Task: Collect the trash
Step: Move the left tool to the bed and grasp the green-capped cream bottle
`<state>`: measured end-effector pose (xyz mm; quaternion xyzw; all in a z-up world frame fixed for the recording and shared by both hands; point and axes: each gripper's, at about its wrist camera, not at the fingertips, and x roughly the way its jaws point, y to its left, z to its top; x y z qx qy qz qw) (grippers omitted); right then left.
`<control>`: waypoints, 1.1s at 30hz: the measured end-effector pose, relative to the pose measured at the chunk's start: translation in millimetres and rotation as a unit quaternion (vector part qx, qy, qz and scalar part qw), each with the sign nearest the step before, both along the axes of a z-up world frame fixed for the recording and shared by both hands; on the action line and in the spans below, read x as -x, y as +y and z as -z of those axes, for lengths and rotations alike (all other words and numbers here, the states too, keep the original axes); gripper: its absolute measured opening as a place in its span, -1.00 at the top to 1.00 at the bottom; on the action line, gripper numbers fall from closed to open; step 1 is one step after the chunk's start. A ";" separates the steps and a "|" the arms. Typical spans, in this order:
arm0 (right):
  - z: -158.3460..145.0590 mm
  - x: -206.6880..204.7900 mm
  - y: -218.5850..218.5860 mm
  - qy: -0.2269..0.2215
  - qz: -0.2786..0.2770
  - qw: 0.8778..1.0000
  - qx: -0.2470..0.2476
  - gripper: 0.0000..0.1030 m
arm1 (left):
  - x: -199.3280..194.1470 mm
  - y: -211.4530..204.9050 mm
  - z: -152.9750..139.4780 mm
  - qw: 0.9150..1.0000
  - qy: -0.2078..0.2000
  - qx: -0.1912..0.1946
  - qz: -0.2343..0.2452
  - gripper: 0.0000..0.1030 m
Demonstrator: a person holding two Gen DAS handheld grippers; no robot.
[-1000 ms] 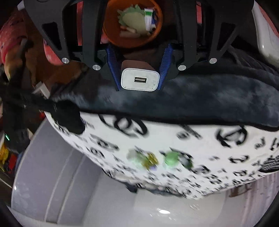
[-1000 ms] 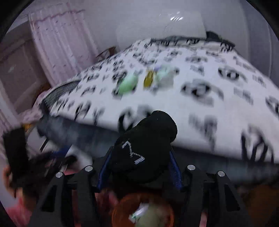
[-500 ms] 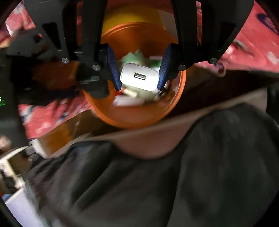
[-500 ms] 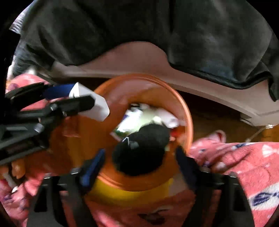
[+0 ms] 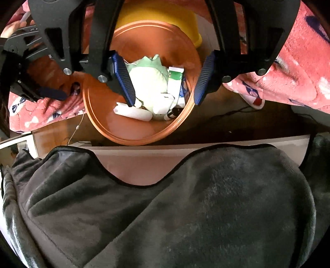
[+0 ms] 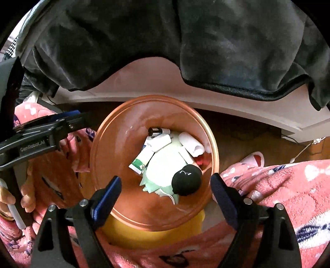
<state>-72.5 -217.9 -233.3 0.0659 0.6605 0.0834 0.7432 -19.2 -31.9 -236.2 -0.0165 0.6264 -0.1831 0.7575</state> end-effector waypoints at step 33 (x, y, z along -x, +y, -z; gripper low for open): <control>-21.1 6.0 -8.2 -0.069 0.014 0.997 -0.030 -0.67 | -239.0 -13.9 -240.1 0.960 -0.266 -0.055 -0.070 -0.34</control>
